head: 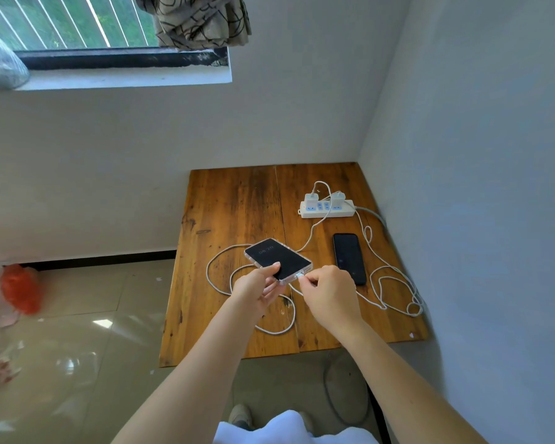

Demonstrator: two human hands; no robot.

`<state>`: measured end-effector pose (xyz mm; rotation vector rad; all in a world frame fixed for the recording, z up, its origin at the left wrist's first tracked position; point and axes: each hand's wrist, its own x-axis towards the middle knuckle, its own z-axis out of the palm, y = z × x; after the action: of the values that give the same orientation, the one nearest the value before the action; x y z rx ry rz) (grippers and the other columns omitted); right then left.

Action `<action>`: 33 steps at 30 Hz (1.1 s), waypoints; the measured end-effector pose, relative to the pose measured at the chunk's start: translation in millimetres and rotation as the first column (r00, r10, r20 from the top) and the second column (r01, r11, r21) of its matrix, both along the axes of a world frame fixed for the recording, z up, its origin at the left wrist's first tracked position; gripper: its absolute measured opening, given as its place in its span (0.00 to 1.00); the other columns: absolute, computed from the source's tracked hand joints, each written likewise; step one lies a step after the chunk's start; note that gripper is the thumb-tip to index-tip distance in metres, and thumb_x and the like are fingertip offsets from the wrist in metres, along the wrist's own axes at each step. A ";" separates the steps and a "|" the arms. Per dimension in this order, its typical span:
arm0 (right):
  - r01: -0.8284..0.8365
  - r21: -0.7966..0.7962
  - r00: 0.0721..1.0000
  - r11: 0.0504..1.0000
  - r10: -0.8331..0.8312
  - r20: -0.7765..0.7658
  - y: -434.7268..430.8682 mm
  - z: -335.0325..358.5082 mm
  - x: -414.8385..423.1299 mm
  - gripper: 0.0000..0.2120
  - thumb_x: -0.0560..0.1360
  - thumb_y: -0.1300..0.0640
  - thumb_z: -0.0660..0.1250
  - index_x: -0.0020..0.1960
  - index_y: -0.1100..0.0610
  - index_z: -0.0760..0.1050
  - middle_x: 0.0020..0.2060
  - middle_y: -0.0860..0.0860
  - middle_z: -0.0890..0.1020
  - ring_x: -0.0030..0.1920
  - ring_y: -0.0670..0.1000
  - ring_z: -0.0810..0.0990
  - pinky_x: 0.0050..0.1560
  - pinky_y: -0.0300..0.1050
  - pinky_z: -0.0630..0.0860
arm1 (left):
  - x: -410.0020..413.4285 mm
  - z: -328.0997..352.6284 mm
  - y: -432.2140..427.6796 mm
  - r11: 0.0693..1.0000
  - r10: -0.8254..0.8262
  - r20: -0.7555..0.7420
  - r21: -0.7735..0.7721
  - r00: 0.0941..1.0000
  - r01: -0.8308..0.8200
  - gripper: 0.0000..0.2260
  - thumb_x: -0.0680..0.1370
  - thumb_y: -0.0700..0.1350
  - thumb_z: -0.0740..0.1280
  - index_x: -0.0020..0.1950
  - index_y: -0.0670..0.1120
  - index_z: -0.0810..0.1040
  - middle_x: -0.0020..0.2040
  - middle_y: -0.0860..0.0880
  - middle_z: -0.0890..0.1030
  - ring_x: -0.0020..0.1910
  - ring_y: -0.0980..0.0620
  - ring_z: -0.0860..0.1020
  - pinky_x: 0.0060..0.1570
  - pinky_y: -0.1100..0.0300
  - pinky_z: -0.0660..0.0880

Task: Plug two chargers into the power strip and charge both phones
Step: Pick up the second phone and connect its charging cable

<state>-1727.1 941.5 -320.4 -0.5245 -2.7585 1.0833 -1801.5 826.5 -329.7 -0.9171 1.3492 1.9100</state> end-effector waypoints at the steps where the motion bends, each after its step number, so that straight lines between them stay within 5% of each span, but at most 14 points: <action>1: 0.002 -0.024 1.000 1.000 -0.002 0.009 1.0 -0.2 -0.8 0.11 0.77 0.54 0.66 0.40 0.55 0.83 0.27 0.45 0.77 0.28 0.44 0.77 0.27 0.28 0.66 | -0.5 0.6 0.1 1.000 -0.004 -0.001 0.001 1.000 0.004 0.12 0.71 0.38 0.73 0.51 0.43 0.73 0.50 0.39 0.83 0.42 0.44 0.84 0.24 0.62 0.78; 5: 0.042 -0.264 0.995 0.964 -0.016 0.098 8.8 -1.0 -5.7 0.11 0.76 0.54 0.68 0.37 0.56 0.83 0.30 0.52 0.82 0.31 0.46 0.78 0.30 0.32 0.69 | -2.1 4.3 -1.0 0.999 -0.029 0.000 0.017 1.000 0.029 0.17 0.72 0.39 0.73 0.59 0.40 0.74 0.52 0.40 0.83 0.42 0.45 0.84 0.25 0.62 0.78; 10: 0.149 -0.580 0.967 0.801 0.003 0.253 18.0 0.2 -7.8 0.07 0.74 0.53 0.69 0.41 0.54 0.83 0.35 0.50 0.82 0.38 0.48 0.80 0.33 0.36 0.73 | -4.3 4.9 -4.3 0.995 -0.086 -0.022 0.049 0.996 0.087 0.17 0.75 0.41 0.71 0.62 0.40 0.74 0.53 0.40 0.83 0.44 0.45 0.84 0.24 0.62 0.77; 14: 0.148 -0.598 0.967 0.787 0.011 0.254 20.7 -2.4 -9.1 0.08 0.75 0.53 0.69 0.41 0.55 0.83 0.36 0.52 0.82 0.41 0.51 0.81 0.38 0.40 0.75 | -8.3 2.3 -8.6 0.988 -0.134 -0.020 0.079 0.991 0.136 0.16 0.77 0.43 0.68 0.63 0.40 0.74 0.53 0.40 0.83 0.45 0.45 0.84 0.26 0.62 0.78; 20: 0.178 -0.588 0.956 0.789 0.005 0.295 20.8 -9.1 -12.7 0.07 0.74 0.53 0.70 0.39 0.51 0.83 0.38 0.50 0.84 0.42 0.51 0.81 0.36 0.37 0.74 | -11.6 -4.6 -14.0 0.979 -0.174 -0.046 0.098 0.984 0.178 0.16 0.77 0.43 0.68 0.63 0.40 0.74 0.51 0.41 0.82 0.33 0.50 0.83 0.28 0.64 0.78; 25: 0.202 -0.591 0.949 0.781 -0.007 0.315 20.5 -12.4 -15.2 0.07 0.73 0.54 0.71 0.37 0.51 0.84 0.35 0.49 0.84 0.41 0.51 0.82 0.35 0.38 0.74 | -15.1 -6.5 -15.7 0.977 -0.194 -0.071 0.078 0.978 0.200 0.13 0.77 0.44 0.68 0.60 0.41 0.75 0.54 0.40 0.83 0.43 0.47 0.83 0.31 0.64 0.79; 33: 0.212 -0.591 0.948 0.778 -0.016 0.319 20.9 -14.7 -15.5 0.07 0.73 0.54 0.71 0.36 0.50 0.83 0.35 0.48 0.85 0.40 0.50 0.82 0.35 0.37 0.73 | -19.0 -9.1 -15.9 0.974 -0.203 -0.110 0.081 0.973 0.212 0.12 0.77 0.44 0.68 0.59 0.43 0.75 0.52 0.41 0.83 0.42 0.48 0.84 0.34 0.62 0.80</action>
<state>-1742.6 962.4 -335.1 -0.9926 -2.4805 2.0430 -1820.5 810.6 -338.9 -0.6153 1.3457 1.8605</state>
